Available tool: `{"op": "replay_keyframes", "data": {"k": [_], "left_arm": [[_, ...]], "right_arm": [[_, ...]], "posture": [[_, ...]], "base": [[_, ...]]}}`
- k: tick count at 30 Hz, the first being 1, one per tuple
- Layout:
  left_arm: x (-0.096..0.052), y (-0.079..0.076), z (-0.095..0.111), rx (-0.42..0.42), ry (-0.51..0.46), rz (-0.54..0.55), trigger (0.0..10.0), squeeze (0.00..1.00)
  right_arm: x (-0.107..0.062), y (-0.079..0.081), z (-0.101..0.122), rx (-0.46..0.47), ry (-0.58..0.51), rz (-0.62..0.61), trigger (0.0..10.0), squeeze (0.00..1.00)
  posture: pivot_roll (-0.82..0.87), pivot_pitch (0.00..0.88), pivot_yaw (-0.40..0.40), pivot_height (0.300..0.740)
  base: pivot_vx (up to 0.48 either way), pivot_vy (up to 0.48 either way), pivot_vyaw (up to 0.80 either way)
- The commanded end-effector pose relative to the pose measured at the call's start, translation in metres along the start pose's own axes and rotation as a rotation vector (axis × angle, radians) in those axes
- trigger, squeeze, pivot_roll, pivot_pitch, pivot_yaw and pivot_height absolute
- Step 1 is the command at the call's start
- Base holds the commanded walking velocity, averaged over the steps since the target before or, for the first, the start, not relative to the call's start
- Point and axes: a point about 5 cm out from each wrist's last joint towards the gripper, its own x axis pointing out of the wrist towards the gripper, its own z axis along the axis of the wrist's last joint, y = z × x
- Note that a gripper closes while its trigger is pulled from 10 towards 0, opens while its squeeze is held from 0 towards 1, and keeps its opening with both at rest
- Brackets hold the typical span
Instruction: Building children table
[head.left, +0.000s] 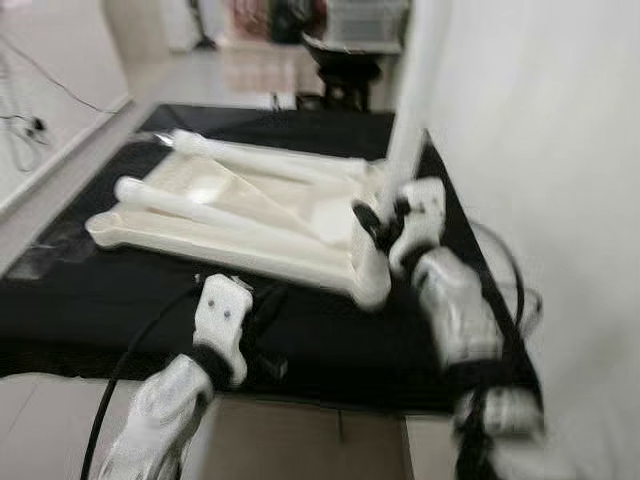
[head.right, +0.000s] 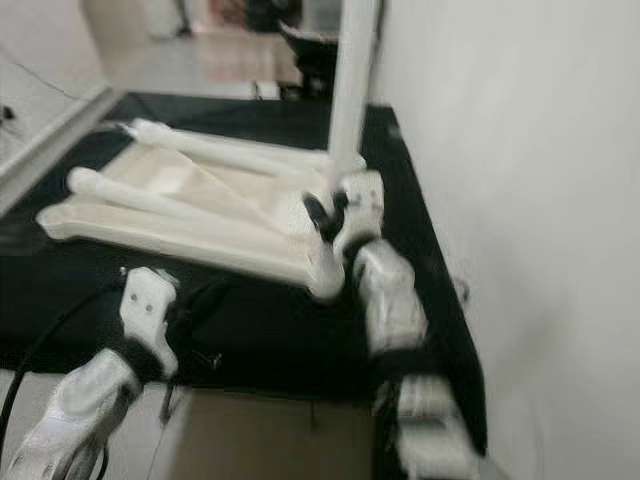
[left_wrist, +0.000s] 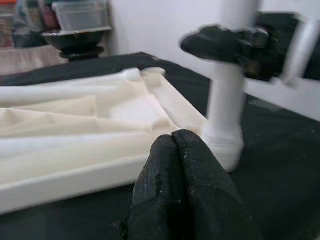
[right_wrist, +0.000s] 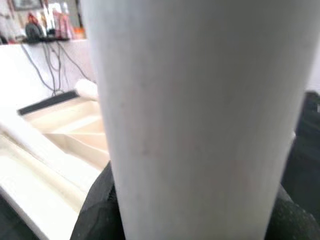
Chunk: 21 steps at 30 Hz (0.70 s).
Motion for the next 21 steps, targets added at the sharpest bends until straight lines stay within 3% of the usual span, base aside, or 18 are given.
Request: {"op": "replay_keyframes", "data": {"k": [1,2,3,5,6,7,9,10,11,12,17,20,21], "left_arm": [[0.002,-0.002,-0.002,-0.008,0.012,-0.019,10.0,0.00],[0.002,-0.003,-0.002,-0.008,0.010,-0.022,10.0,0.00],[0.003,-0.003,-0.001,-0.007,0.008,-0.023,10.0,0.00],[0.003,-0.003,-0.001,-0.007,0.008,-0.023,10.0,0.00],[0.002,-0.001,-0.001,-0.003,0.007,-0.015,10.0,0.00],[0.002,-0.001,-0.001,-0.003,0.007,-0.015,10.0,0.00],[0.002,0.004,0.001,0.002,-0.001,0.003,10.0,0.00],[0.002,0.004,0.001,0.002,-0.001,0.003,10.0,0.00],[0.003,0.005,0.001,0.003,-0.004,0.005,10.0,0.00],[0.003,0.004,0.002,0.004,-0.004,0.000,10.0,0.00],[0.005,-0.001,0.000,-0.003,-0.006,-0.016,10.0,0.00],[0.005,0.000,0.001,-0.002,-0.007,-0.010,10.0,0.00],[0.005,0.002,0.001,0.000,-0.009,-0.001,10.0,0.00]], "right_arm": [[-0.006,0.015,-0.036,0.052,0.157,0.063,0.0,0.00],[0.000,0.014,-0.033,0.028,0.155,0.080,0.0,0.00],[0.005,0.011,-0.033,0.019,0.173,0.084,10.0,0.00],[0.005,0.011,-0.033,0.019,0.173,0.084,10.0,0.00],[0.008,0.012,-0.034,0.053,0.185,0.138,10.0,1.00],[0.008,0.012,-0.034,0.053,0.185,0.138,10.0,1.00],[0.016,0.022,-0.014,0.100,0.087,0.394,10.0,1.00],[0.016,0.022,-0.014,0.100,0.087,0.394,10.0,1.00],[0.018,0.024,-0.007,0.100,0.064,0.485,10.0,1.00],[0.018,0.024,-0.001,0.075,0.058,0.523,10.0,0.00],[0.024,0.011,0.015,-0.023,0.109,0.654,10.0,0.00],[0.024,0.009,0.019,-0.025,0.113,0.686,10.0,0.00],[0.030,0.008,0.031,0.018,0.082,0.744,10.0,0.00]], "posture": [[0.06,0.065,-0.046,0.740],[0.07,0.066,-0.051,0.740],[0.07,0.065,-0.053,0.740],[0.07,0.065,-0.053,0.740],[0.07,0.062,-0.050,0.740],[0.07,0.062,-0.050,0.740],[0.07,0.054,-0.043,0.740],[0.07,0.054,-0.043,0.740],[0.07,0.054,-0.043,0.740],[0.07,0.054,-0.043,0.740],[0.08,0.044,-0.049,0.740],[0.08,0.041,-0.053,0.740],[0.09,0.041,-0.054,0.740]], "base": [[0.000,0.000,0.00],[0.000,0.000,0.00],[0.000,0.000,0.00],[0.000,0.000,0.00],[0.000,0.000,0.00],[0.000,0.000,0.00],[0.000,0.000,0.00],[0.000,0.000,0.00],[0.000,0.000,0.00],[0.000,0.000,0.00],[0.000,0.000,0.00],[0.000,0.000,0.00],[0.000,0.000,0.00]]}}
